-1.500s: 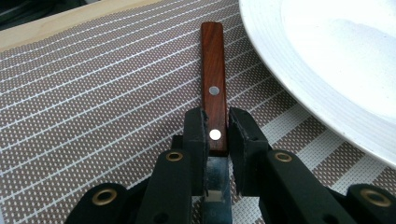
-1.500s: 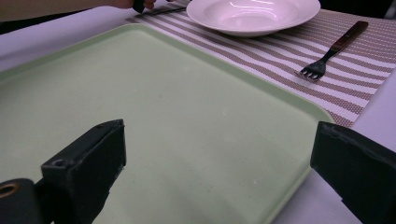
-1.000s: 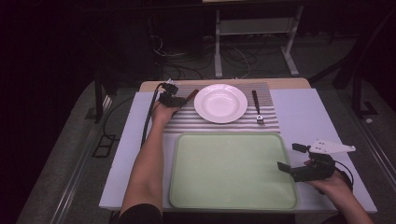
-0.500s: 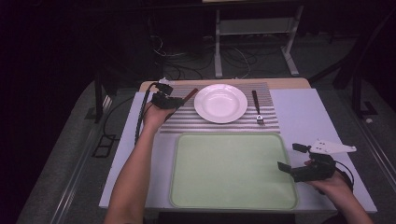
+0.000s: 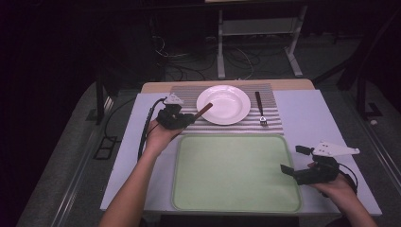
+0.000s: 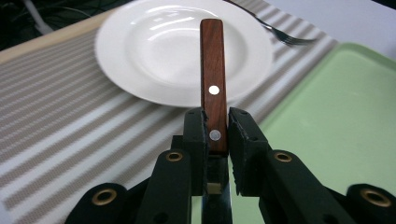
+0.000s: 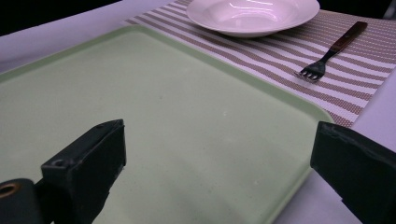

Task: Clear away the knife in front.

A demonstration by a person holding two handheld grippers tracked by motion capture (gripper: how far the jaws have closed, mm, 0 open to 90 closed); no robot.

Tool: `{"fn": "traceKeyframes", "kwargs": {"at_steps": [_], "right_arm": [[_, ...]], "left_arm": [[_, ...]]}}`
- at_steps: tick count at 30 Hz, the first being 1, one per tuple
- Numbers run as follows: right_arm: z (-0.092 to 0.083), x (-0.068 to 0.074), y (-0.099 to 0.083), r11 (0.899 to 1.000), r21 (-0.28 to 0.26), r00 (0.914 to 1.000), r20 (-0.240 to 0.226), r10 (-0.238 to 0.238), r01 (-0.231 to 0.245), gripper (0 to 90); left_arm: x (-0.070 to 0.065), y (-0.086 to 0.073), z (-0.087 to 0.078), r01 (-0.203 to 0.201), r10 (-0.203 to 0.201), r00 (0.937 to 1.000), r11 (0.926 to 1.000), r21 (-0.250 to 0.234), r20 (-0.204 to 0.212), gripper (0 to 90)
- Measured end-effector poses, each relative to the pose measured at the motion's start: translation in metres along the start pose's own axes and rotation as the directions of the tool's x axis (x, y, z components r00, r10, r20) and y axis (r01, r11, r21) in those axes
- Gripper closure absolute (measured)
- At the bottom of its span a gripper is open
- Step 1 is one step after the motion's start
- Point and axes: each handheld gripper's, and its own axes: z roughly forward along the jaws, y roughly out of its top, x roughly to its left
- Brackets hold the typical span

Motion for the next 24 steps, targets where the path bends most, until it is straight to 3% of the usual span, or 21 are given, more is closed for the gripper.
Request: {"fn": "traceKeyframes", "kwargs": {"at_steps": [2,4,15,21,24], "right_arm": [[0.0,0.0,0.0,1.0,0.0,1.0,0.001,-0.002,0.002,3.6],[0.0,0.0,0.0,1.0,-0.003,1.0,0.0,-0.001,0.001,3.6],[-0.001,0.0,0.0,1.0,-0.008,1.0,0.0,-0.005,0.005,3.6],[-0.002,0.002,0.0,1.0,-0.006,0.9999,-0.003,-0.011,0.011,3.6],[-0.002,0.002,0.0,1.0,-0.003,0.9999,-0.003,-0.015,0.015,3.6]], "left_arm": [[-0.01,-0.005,-0.002,0.012,-0.012,0.9999,0.9998,-0.015,0.01,76.8],[-0.019,-0.011,-0.004,0.005,-0.005,0.9999,1.0,-0.004,0.013,76.8],[-0.061,-0.054,-0.005,0.047,-0.047,0.9983,0.9988,0.014,0.034,76.8],[-0.071,-0.07,0.002,0.095,-0.097,0.9933,0.995,0.032,0.064,76.8],[-0.074,-0.069,0.008,0.072,-0.075,0.996,0.9962,0.048,0.05,76.8]]}}
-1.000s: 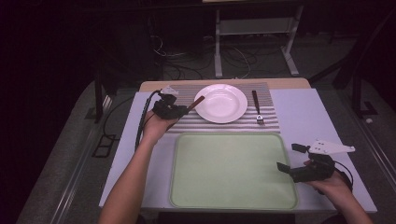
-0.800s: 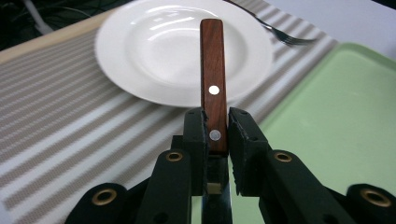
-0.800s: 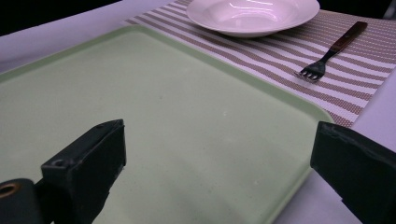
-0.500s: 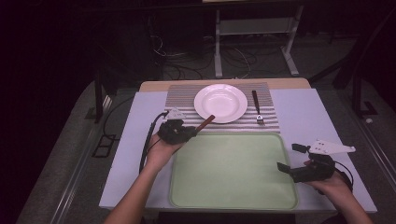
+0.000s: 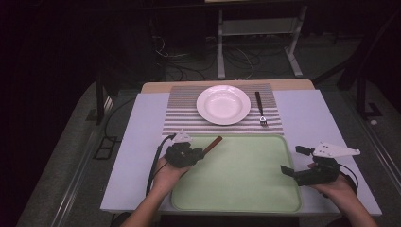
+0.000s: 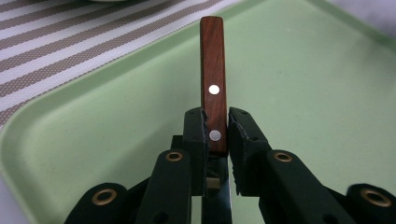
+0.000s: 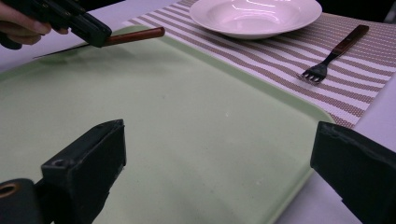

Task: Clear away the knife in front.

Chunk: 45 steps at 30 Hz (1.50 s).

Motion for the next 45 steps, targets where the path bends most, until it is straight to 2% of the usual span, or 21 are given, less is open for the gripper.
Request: {"fn": "traceKeyframes", "kwargs": {"at_steps": [5,16,18,20,22,24,26,28,31,36,45], "right_arm": [[0.0,0.0,0.0,1.0,0.001,1.0,-0.003,-0.003,0.003,3.6],[0.0,0.001,0.0,1.0,0.009,1.0,-0.002,-0.008,0.008,3.7],[-0.001,0.001,-0.001,1.0,0.005,1.0,-0.001,-0.007,0.007,3.7],[-0.002,0.001,-0.001,1.0,0.002,1.0,0.001,-0.005,0.005,3.7],[-0.002,0.001,-0.001,1.0,0.003,1.0,0.003,-0.006,0.006,3.7],[-0.002,0.001,-0.001,1.0,0.002,1.0,0.003,-0.006,0.006,3.7],[-0.002,0.001,-0.001,1.0,0.001,1.0,0.002,-0.005,0.005,3.7],[-0.002,0.001,-0.001,1.0,0.004,1.0,0.0,-0.007,0.007,3.8],[-0.001,0.001,0.0,1.0,0.008,0.9999,-0.004,-0.013,0.014,3.8],[-0.001,0.002,-0.001,1.0,0.008,0.9999,-0.003,-0.011,0.011,3.8],[-0.001,0.003,-0.001,1.0,0.01,0.9999,0.001,-0.014,0.014,3.8]], "left_arm": [[0.001,-0.003,0.009,-0.007,0.007,0.9999,0.9995,0.032,-0.011,76.7],[0.009,-0.008,0.015,0.002,0.0,0.999,0.9987,0.052,-0.046,76.1],[0.01,-0.008,0.015,0.01,-0.008,0.9991,0.9988,0.047,-0.041,75.7],[0.009,-0.006,0.014,-0.003,0.005,0.9988,0.9992,0.041,-0.049,70.6],[0.007,-0.004,0.011,-0.02,0.021,0.9989,0.9997,0.017,-0.043,70.4],[0.003,0.0,0.01,-0.041,0.041,0.9988,0.9992,0.003,-0.029,74.1],[0.0,0.002,0.011,-0.049,0.049,0.9988,0.9988,-0.008,0.009,80.8],[-0.004,0.005,0.015,-0.061,0.061,0.9974,0.9981,0.007,0.038,88.9],[-0.008,0.009,0.026,-0.098,0.096,0.994,0.9944,0.037,0.051,89.1],[-0.006,0.008,0.036,-0.112,0.109,0.9932,0.9905,0.079,0.04,89.1],[0.004,0.006,0.031,-0.086,0.085,0.9963,0.9936,0.074,0.008,89.0]]}}
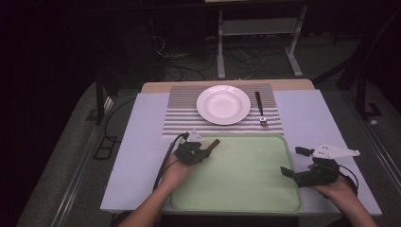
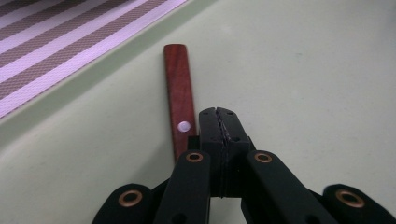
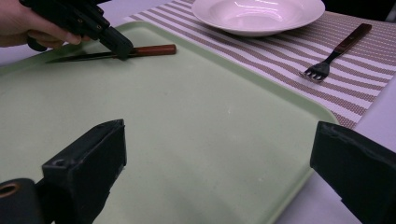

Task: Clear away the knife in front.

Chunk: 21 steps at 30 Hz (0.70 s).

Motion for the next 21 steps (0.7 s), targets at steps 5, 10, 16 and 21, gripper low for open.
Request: {"fn": "traceKeyframes", "kwargs": {"at_steps": [5,10,16,21], "right_arm": [[0.0,0.0,0.0,1.0,-0.001,1.0,-0.001,0.002,-0.002,3.8],[-0.001,0.0,0.0,1.0,-0.003,1.0,-0.001,0.004,-0.004,3.8],[-0.001,0.0,0.0,1.0,-0.002,1.0,-0.002,0.003,-0.003,3.9],[-0.001,0.0,0.0,1.0,-0.003,1.0,0.0,0.002,-0.002,3.9]], "left_arm": [[0.005,-0.001,-0.001,0.008,-0.008,0.9997,1.0,0.002,-0.021,89.0],[0.012,-0.004,-0.001,0.025,-0.025,0.9993,0.9995,0.018,-0.028,89.1],[0.015,-0.005,-0.002,0.026,-0.025,0.9985,0.9995,0.018,-0.048,89.0],[0.022,-0.004,-0.002,0.033,-0.033,0.9965,0.9994,0.011,-0.077,89.0]]}}
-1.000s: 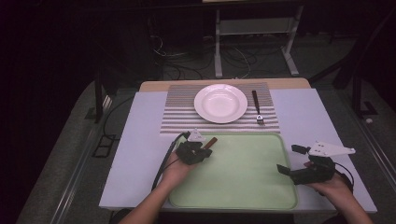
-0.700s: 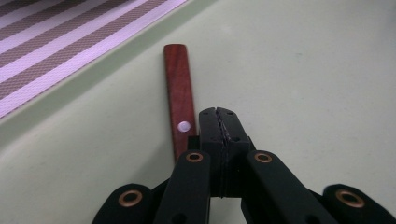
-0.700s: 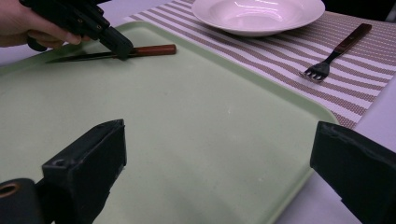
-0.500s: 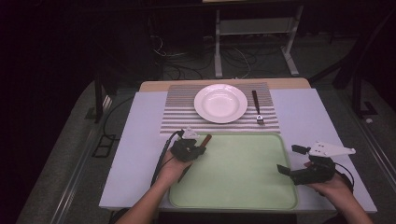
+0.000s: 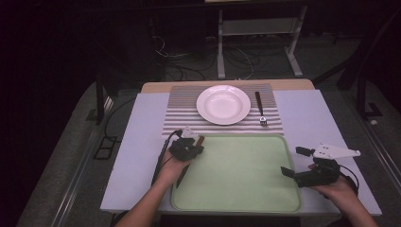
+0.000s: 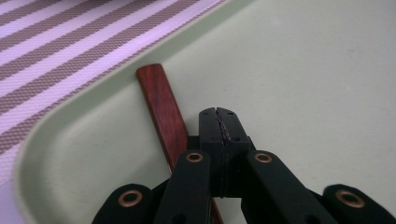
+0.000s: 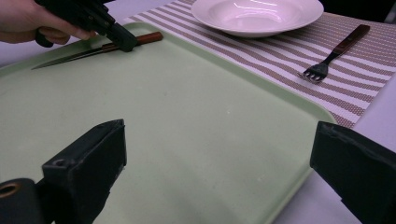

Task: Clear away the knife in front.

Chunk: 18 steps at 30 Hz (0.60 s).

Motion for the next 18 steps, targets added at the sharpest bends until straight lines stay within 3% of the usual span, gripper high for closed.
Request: {"fn": "traceKeyframes", "kwargs": {"at_steps": [12,18], "right_arm": [[-0.001,0.0,0.0,1.0,-0.002,1.0,0.001,-0.002,0.002,3.9],[-0.001,0.0,0.0,1.0,-0.002,1.0,0.001,-0.003,0.003,3.9]], "left_arm": [[0.022,-0.009,-0.012,0.068,-0.068,0.9964,0.9977,0.001,-0.05,89.0],[0.027,-0.012,-0.018,0.089,-0.089,0.9949,0.996,-0.003,-0.048,88.9]]}}
